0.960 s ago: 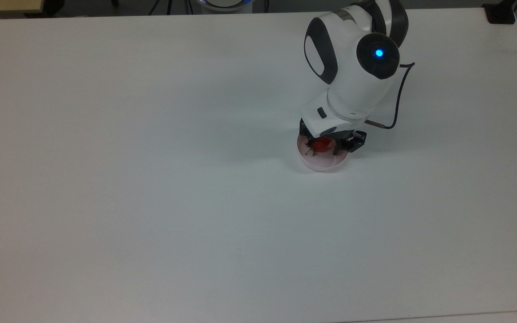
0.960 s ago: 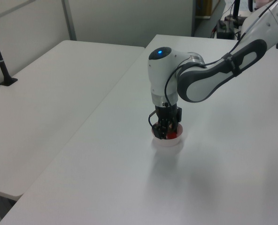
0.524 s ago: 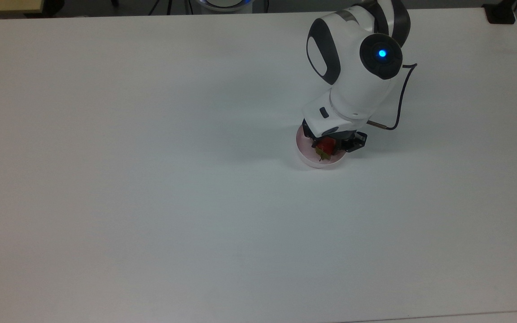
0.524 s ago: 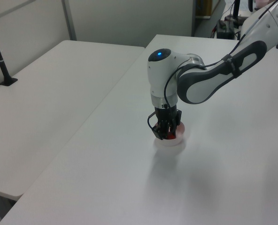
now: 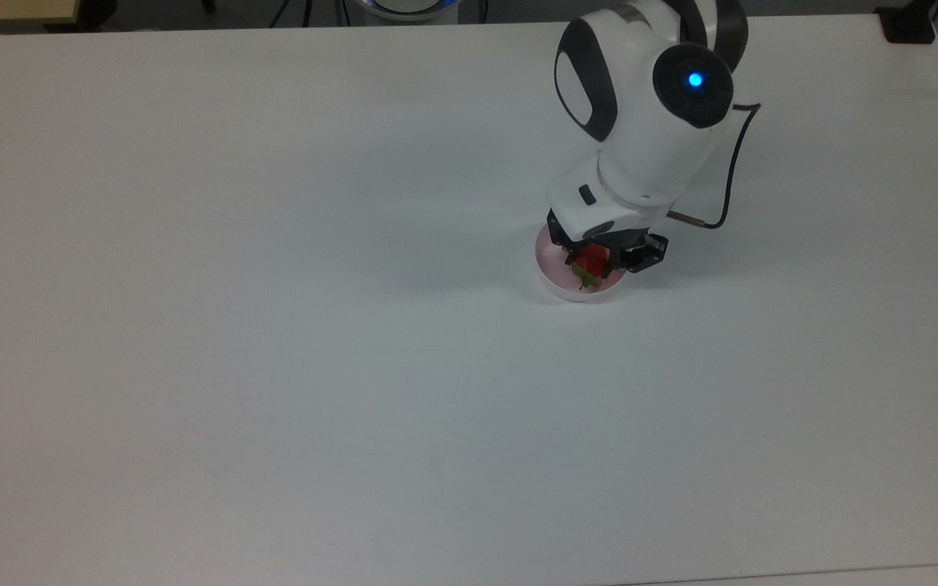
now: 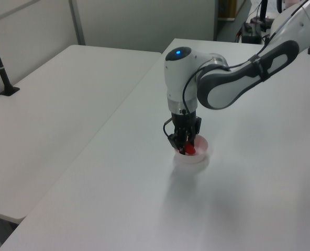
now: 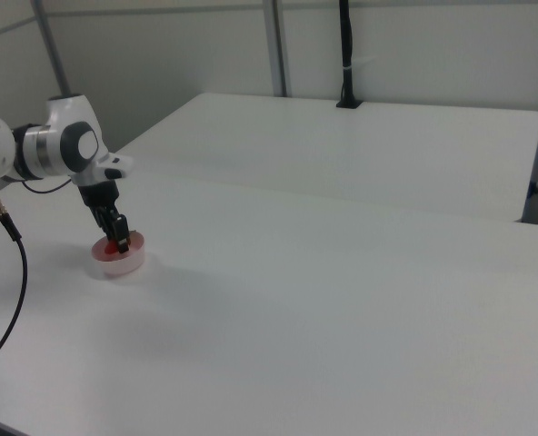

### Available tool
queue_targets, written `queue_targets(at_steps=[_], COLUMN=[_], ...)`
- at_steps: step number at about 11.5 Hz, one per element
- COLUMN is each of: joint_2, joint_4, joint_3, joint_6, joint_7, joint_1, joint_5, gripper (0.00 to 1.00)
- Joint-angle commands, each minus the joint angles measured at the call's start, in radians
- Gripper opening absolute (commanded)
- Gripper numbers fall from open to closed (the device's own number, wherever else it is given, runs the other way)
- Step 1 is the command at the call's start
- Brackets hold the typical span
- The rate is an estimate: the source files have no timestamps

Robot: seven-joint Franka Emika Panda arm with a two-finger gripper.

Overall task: Pick up strawberry from bowl
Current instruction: 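Lift the strawberry out of the bowl and carry it beside the bowl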

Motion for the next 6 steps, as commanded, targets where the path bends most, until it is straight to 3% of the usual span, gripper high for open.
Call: queue_targets(at_steps=[1,6], joint_2=[-0.080,-0.080], joint_4=[0.002,-0.001], joint_3=[-0.010,-0.014], joint_6=[-0.093,-0.114], joint_7=[-0.138,-0.489], joint_1=[-0.018,-0.195], joint_5=[-0.008,-0.018], gripper=[0.36,0.36])
